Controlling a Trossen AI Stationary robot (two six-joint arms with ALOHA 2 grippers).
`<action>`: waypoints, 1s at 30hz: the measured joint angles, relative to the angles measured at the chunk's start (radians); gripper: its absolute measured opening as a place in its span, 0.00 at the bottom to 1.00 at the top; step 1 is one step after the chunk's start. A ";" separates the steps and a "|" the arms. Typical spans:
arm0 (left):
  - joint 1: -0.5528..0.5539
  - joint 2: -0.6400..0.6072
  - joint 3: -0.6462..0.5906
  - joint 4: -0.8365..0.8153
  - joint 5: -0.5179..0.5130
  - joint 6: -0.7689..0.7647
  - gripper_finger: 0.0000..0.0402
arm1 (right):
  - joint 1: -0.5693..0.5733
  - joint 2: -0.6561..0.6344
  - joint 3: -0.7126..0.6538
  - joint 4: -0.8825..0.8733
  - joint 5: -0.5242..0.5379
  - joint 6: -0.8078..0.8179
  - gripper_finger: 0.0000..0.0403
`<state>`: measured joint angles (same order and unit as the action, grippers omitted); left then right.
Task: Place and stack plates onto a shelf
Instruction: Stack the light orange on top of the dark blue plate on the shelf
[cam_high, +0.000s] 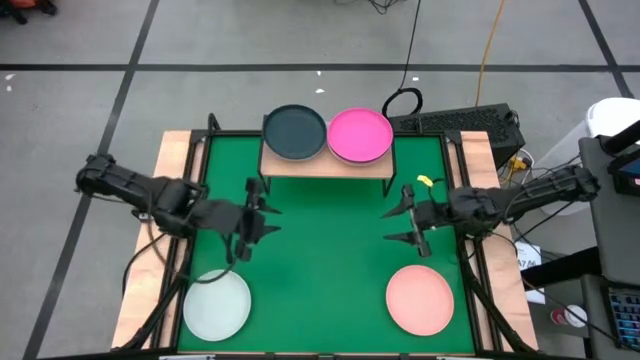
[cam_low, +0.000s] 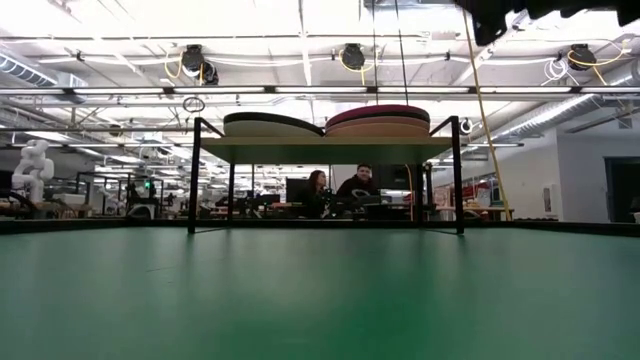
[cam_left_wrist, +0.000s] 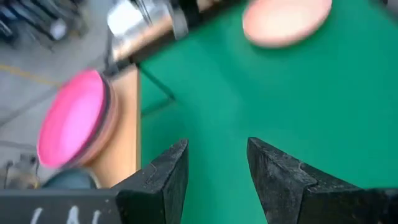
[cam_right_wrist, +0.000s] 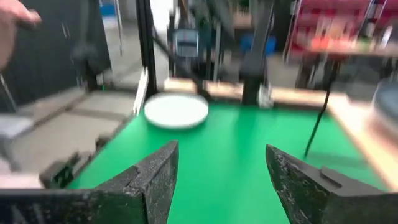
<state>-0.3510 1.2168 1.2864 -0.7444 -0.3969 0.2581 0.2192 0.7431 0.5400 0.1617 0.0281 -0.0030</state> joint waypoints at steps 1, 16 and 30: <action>-0.020 -0.026 -0.043 0.062 -0.009 -0.006 0.42 | 0.000 0.016 0.020 -0.051 -0.001 0.011 0.55; -0.114 -0.191 -0.679 1.211 -0.016 0.021 0.42 | 0.042 0.377 0.309 -0.623 -0.264 0.263 0.55; -0.108 -0.190 -0.763 1.392 -0.016 0.046 0.42 | 0.059 0.490 0.246 -0.882 -0.366 0.446 0.55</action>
<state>-0.4587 1.0271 0.5232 0.6479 -0.4126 0.3045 0.2779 1.2331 0.7863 -0.7198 -0.3381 0.4430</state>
